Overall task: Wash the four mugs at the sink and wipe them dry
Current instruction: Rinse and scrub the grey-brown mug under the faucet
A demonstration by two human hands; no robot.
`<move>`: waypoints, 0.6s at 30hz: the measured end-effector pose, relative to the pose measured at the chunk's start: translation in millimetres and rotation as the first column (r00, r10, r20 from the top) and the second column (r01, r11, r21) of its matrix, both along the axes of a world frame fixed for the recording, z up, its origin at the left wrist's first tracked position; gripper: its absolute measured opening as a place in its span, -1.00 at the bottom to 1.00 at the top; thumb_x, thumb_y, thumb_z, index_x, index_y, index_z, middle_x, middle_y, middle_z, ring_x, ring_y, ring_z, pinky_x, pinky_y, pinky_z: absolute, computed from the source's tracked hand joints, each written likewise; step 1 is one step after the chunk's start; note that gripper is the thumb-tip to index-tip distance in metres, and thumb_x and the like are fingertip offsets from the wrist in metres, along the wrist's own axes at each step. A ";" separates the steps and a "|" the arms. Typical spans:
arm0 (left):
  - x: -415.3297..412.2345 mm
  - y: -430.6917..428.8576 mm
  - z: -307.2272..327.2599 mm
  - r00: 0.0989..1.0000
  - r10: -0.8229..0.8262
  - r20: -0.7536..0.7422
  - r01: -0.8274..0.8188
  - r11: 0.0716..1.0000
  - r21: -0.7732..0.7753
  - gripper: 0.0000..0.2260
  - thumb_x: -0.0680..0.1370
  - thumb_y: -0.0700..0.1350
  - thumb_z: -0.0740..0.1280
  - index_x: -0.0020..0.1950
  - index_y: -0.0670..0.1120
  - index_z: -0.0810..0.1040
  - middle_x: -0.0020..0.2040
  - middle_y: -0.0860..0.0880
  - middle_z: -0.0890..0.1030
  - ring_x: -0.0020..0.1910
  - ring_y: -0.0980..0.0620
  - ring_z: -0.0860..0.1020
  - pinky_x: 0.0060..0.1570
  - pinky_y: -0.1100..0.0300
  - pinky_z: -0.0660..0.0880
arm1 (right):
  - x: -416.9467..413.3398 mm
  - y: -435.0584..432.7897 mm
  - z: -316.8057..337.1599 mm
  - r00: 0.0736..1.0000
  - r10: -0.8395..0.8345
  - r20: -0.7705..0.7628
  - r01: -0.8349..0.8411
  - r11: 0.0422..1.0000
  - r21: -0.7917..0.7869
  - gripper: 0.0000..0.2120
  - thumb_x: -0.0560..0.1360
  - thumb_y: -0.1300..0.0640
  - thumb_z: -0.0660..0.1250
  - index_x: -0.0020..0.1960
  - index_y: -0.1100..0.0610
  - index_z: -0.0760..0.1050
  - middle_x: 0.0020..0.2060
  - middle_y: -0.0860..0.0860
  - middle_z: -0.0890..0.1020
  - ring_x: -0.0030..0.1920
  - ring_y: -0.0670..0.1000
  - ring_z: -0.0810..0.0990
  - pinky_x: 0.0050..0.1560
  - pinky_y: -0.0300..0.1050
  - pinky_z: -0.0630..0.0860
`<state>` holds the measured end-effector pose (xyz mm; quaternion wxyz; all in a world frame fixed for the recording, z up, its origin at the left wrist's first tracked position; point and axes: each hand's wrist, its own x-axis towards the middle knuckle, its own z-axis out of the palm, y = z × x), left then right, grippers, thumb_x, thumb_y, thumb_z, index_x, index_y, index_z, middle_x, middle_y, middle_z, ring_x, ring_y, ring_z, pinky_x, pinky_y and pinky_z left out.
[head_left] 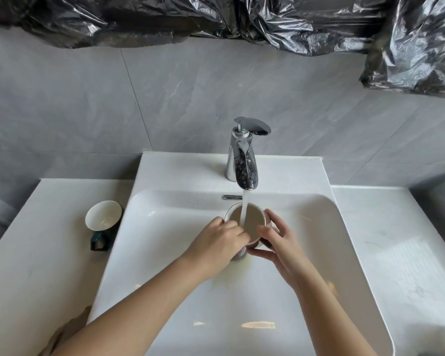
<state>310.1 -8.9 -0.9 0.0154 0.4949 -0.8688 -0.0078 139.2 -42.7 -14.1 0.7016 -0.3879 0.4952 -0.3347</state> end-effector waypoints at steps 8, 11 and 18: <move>6.0 -2.7 12.8 0.912 -0.018 0.409 0.001 0.999 0.043 -0.72 0.43 -0.30 0.25 -0.05 0.01 0.64 -0.24 0.06 0.61 -0.07 0.02 0.55 0.28 -0.30 -0.53 | 1.4 2.5 5.3 0.990 0.096 -0.105 -0.101 0.994 -0.040 -0.17 0.32 0.04 0.45 0.54 0.03 0.23 -0.05 0.10 0.62 -0.17 -0.04 0.65 -0.04 0.06 0.64; 6.2 2.5 17.3 0.951 -0.033 0.306 0.072 0.991 -0.117 -0.62 0.25 -0.38 0.16 -0.12 -0.06 0.62 -0.54 0.04 0.45 -0.51 0.01 0.46 0.42 -0.35 0.07 | 1.8 11.7 2.0 0.999 0.030 -0.012 -0.030 0.997 -0.072 -0.21 0.30 -0.07 0.49 0.48 -0.09 0.30 -0.01 -0.02 0.66 -0.04 -0.09 0.67 0.06 0.07 0.59; -3.3 1.9 -2.2 0.978 -0.074 0.197 0.105 0.983 -0.153 -0.93 0.37 -0.08 0.47 -0.18 0.02 0.63 -0.38 0.10 0.56 -0.27 0.06 0.55 0.42 -0.33 0.13 | 7.7 13.4 -0.6 0.993 -0.117 0.030 0.118 0.992 -0.036 -0.51 0.41 0.09 0.44 0.29 -0.06 0.37 0.00 0.02 0.55 -0.15 -0.10 0.60 -0.03 0.03 0.59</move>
